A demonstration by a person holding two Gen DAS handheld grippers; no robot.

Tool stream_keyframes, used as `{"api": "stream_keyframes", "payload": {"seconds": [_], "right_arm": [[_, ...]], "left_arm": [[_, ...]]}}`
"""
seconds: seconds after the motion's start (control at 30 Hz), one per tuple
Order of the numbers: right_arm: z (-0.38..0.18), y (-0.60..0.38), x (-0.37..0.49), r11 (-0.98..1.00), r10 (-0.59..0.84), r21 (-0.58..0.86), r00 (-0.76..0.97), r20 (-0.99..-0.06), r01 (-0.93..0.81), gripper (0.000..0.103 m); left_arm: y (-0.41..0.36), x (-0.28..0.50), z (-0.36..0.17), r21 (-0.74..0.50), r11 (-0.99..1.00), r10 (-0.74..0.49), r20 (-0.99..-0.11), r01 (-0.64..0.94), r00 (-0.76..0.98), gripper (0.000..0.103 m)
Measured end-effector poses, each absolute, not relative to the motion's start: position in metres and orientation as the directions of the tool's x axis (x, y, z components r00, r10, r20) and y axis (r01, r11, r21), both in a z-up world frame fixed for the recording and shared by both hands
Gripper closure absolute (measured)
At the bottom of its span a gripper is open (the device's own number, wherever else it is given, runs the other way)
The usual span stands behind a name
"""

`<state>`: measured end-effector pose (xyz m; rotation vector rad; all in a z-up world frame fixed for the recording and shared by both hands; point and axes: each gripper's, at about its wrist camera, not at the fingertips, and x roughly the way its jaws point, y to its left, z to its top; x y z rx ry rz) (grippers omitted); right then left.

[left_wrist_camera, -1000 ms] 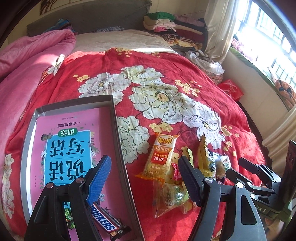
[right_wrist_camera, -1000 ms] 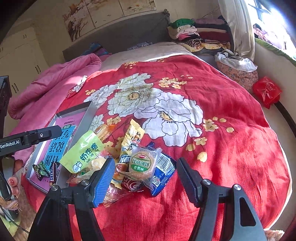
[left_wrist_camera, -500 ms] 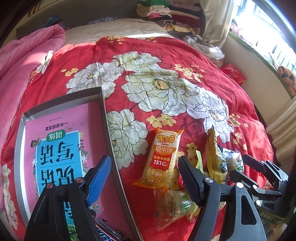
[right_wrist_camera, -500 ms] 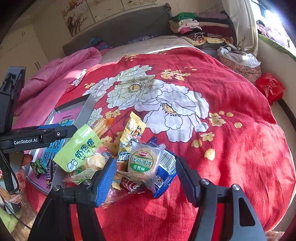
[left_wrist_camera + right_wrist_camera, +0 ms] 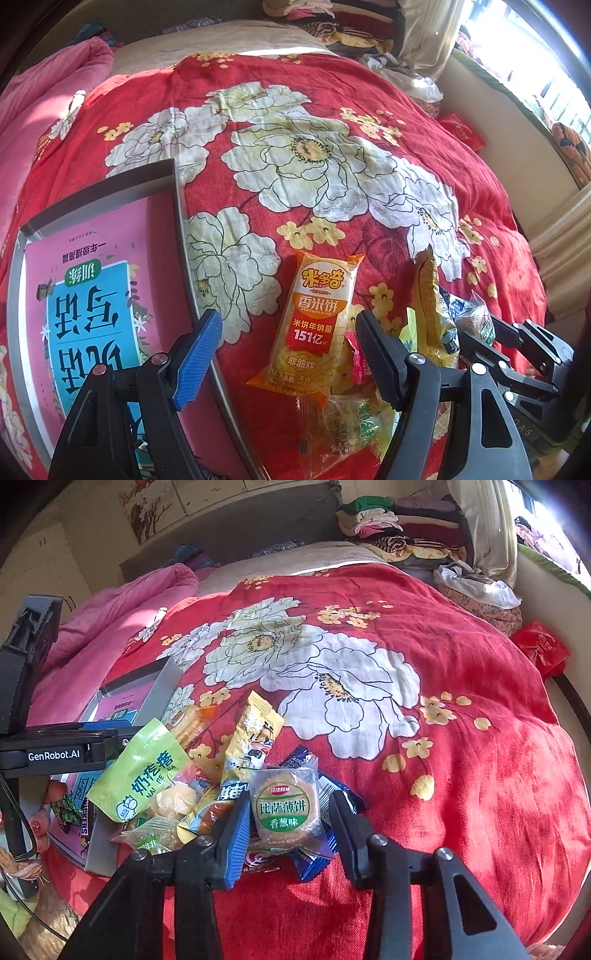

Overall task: Organize snacks
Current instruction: 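Grasp the yellow rice-cracker bag with the left gripper while the right grasps the round cookie packet, then lift and carry the yellow bag with the left gripper while the right carries the cookie packet toward the tray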

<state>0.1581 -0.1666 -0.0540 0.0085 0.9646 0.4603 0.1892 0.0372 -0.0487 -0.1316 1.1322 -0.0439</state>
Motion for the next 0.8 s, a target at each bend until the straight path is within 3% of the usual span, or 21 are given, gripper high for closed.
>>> {"api": "stream_keyframes", "payload": {"seconds": [0.3,0.43,0.57,0.8], "right_arm": [[-0.055,-0.166,0.163,0.900,0.393,0.222,0.479,-0.785,-0.374,0.068],[-0.053,-0.169,0.164,0.897,0.409,0.245,0.480,-0.776,-0.368,0.068],[-0.051,-0.171,0.166,0.895,0.421,0.262,0.489,-0.764,-0.361,0.068],[-0.045,-0.173,0.165,0.889,0.438,0.275,0.505,-0.744,-0.366,0.068]], "left_arm": [[0.034,0.204,-0.061,-0.155,0.988,-0.133,-0.913,-0.026,0.385,0.027],[0.028,0.206,-0.068,-0.161,0.987,-0.143,-0.922,-0.020,0.361,0.041],[0.023,0.208,-0.072,-0.165,0.986,-0.152,-0.925,-0.006,0.348,0.063],[0.029,0.205,-0.072,-0.212,0.977,-0.190,-0.913,-0.019,0.361,0.066]]}}
